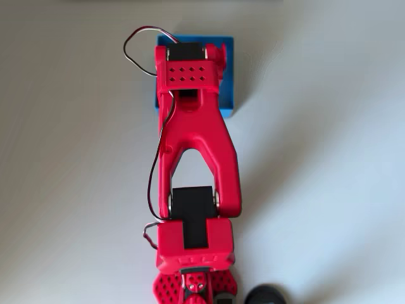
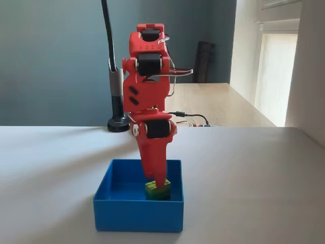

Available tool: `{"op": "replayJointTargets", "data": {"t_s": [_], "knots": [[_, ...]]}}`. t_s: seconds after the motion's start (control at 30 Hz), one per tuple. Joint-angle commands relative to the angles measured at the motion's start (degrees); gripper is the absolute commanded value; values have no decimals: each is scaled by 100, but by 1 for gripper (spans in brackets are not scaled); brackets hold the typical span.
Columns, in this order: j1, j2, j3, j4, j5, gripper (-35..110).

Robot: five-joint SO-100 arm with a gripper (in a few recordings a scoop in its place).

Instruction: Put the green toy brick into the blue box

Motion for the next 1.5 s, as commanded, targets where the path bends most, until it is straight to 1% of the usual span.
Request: {"op": "replayJointTargets", "data": {"t_s": [0.0,0.13,0.23,0.43,0.53,0.67,0.8,1.07,1.23,1.47], "knots": [[9,360,-105,53,-88,28],[97,413,-352,255,-114,26],[0,817,-387,316,-149,24],[-220,1679,-105,308,-141,6],[-360,2039,88,290,0,0],[-466,2540,431,255,378,0],[-431,3103,870,-105,791,0],[-272,4518,2250,-896,1485,0],[-264,5660,3604,-1371,1547,0],[-176,7436,5783,-1758,1345,0]]}}
